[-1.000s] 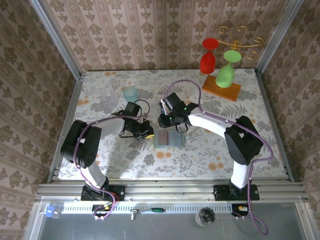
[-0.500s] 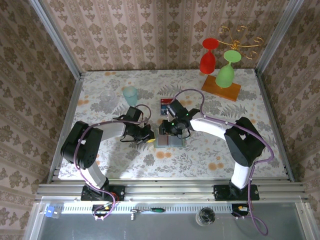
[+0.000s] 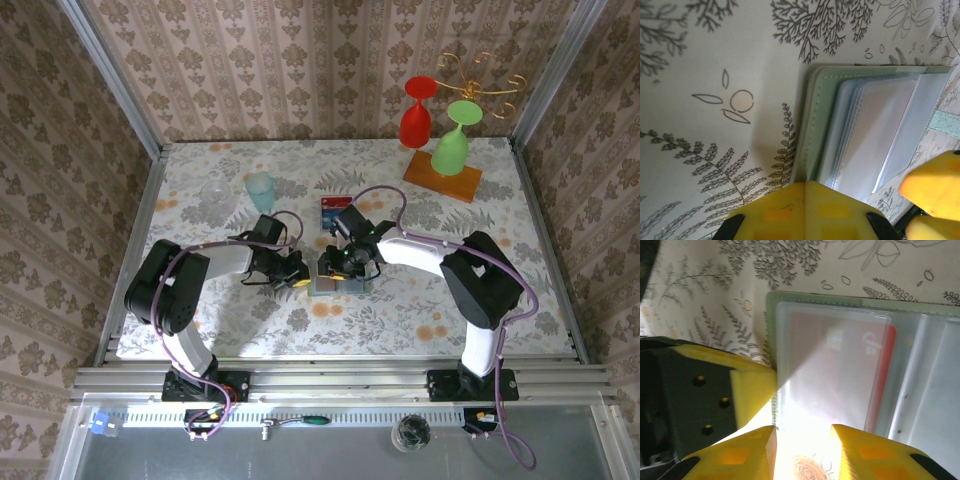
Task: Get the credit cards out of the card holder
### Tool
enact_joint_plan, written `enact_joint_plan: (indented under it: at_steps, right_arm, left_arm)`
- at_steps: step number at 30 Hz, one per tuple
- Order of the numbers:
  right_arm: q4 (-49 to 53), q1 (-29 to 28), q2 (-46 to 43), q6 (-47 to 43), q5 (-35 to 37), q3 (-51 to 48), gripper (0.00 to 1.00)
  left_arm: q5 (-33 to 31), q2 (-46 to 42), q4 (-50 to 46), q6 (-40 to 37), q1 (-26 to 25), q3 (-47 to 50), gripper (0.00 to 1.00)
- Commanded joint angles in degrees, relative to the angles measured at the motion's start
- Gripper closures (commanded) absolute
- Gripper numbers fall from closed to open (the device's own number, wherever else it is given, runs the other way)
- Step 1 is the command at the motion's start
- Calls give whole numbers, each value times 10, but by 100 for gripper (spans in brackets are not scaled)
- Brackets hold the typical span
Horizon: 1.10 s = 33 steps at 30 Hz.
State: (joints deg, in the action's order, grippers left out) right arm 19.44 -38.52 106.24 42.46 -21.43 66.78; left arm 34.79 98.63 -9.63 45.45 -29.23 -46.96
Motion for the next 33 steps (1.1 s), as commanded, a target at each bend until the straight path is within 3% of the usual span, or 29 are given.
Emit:
enact_joint_plan:
  at_steps: [1,22,33]
  right_arm:
    - [16,-4,20,11,-8,21,66]
    - [65,4,19,-6,35,19,66]
    - [31,16,4,3,16,-6,67]
  left_arm:
    - [4,8,-4,8,-1,11,97]
    - [3,7,-7,9,3,13,97]
    - [2,2,-13,9,3,4,97]
